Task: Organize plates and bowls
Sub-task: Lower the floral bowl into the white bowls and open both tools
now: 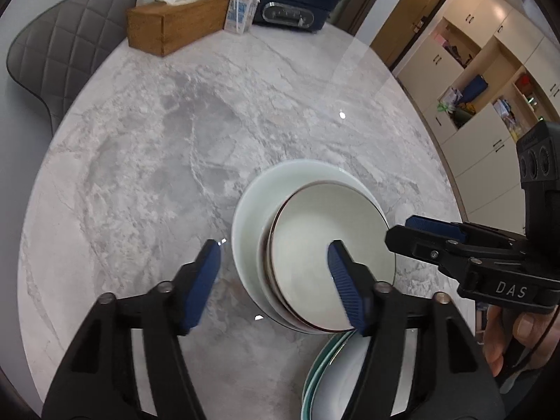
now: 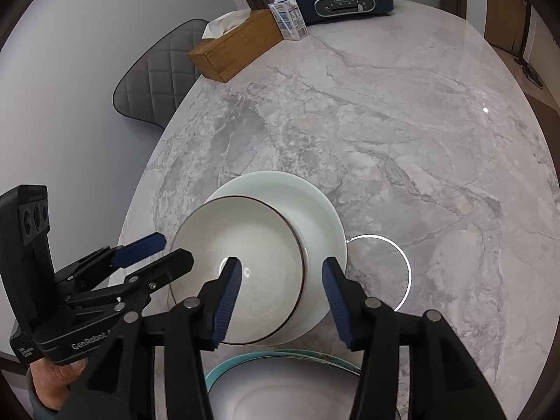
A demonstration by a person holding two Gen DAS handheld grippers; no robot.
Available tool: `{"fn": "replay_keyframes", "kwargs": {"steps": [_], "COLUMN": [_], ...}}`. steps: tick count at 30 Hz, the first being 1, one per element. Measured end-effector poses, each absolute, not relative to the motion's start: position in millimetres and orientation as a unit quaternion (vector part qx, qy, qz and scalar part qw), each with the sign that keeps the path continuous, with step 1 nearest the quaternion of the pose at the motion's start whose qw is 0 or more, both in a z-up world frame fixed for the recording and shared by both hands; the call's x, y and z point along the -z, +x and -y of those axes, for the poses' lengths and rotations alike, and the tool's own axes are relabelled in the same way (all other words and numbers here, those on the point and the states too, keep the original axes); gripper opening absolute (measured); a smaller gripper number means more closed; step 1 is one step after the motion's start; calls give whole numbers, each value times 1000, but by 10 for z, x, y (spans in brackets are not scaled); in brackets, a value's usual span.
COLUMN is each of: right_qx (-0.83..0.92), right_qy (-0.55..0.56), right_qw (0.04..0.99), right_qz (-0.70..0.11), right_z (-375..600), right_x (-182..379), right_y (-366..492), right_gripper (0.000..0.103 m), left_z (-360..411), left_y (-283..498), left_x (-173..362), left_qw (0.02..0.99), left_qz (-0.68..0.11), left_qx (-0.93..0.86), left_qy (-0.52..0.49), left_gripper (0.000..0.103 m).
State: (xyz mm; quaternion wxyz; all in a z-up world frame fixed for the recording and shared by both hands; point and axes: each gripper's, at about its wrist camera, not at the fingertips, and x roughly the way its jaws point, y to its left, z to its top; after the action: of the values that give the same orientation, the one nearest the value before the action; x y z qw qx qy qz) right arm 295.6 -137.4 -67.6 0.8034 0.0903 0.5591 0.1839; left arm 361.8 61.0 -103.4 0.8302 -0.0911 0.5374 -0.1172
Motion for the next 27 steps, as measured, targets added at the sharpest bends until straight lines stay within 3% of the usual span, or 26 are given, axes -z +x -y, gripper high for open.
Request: {"fn": "replay_keyframes", "kwargs": {"steps": [5, 20, 24, 25, 26, 27], "right_qx": [-203, -179, -182, -185, -191, -192], "right_qy": [104, 177, 180, 183, 184, 179], "right_qw": [813, 786, 787, 789, 789, 789], "right_qz": [-536, -565, -561, -557, -555, -555], "right_z": [1518, 2065, 2092, 2102, 2110, 2112], "right_x": [523, 926, 975, 974, 972, 975], "right_y": [2896, 2984, 2994, 2996, 2999, 3000], "right_gripper": [83, 85, 103, 103, 103, 103], "left_z": [-799, -1327, -1368, -1371, -1370, -1366], "left_y": [3490, 3328, 3369, 3383, 3399, 3425], "left_x": [823, 1423, 1467, 1471, 1492, 1520], "left_qw": [843, 820, 821, 823, 822, 818], "left_qz": [-515, -531, -522, -520, -524, -533], "left_qx": [124, 129, 128, 124, 121, 120], "left_qy": [-94, -172, -194, -192, -188, -183], "left_gripper": [71, 71, 85, 90, 102, 103]}}
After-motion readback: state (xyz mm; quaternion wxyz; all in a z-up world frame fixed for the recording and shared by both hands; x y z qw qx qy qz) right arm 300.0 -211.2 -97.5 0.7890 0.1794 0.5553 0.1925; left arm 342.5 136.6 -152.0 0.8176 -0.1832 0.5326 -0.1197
